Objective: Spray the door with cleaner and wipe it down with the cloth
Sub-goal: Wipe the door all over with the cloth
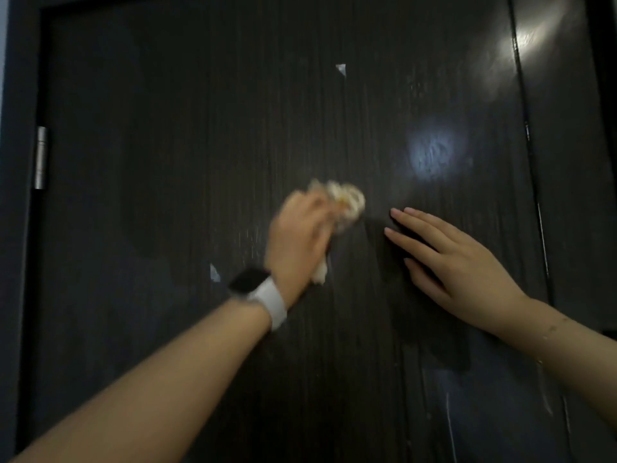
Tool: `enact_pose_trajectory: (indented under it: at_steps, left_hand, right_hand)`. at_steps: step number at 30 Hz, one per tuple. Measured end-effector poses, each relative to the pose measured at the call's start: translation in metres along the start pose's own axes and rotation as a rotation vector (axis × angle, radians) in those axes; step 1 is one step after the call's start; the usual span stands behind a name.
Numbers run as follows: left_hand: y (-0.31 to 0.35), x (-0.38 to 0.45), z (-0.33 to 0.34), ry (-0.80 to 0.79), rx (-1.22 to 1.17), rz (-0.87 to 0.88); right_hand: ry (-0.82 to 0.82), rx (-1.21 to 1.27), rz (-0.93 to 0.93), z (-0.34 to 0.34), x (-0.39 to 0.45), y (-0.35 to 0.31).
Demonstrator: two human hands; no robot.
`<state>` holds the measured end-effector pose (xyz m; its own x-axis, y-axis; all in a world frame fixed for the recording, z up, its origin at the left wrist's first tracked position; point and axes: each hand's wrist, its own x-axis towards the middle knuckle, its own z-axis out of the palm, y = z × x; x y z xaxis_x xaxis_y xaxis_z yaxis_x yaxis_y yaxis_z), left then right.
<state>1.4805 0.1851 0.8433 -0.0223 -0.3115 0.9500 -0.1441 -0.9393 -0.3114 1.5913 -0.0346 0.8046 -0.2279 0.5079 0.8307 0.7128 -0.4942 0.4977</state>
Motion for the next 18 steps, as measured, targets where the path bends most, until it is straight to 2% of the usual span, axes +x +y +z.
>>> enact_pose_trajectory:
  at_steps: [4,7,9,12,14,18]
  left_hand:
    - [0.031,-0.103,-0.006,-0.254,-0.154,0.231]
    - [0.030,-0.101,-0.006,-0.314,-0.146,0.291]
    - [0.026,-0.067,-0.003,-0.275,-0.156,0.212]
    - [0.016,0.000,0.009,-0.128,-0.127,0.038]
    - [0.018,0.026,0.016,-0.052,-0.126,-0.019]
    - [0.035,-0.009,0.022,-0.021,-0.150,0.021]
  right_hand:
    - [0.057,0.011,0.002,-0.018,-0.024,-0.009]
    - [0.037,-0.033,-0.014,-0.022,-0.051,-0.009]
    - [0.021,-0.045,0.019,-0.021,-0.070,-0.007]
    - [-0.008,-0.037,0.044,-0.012,-0.101,-0.010]
    - [-0.046,-0.019,0.055,-0.001,-0.117,-0.013]
    - [-0.058,-0.049,0.097,0.015,-0.132,-0.017]
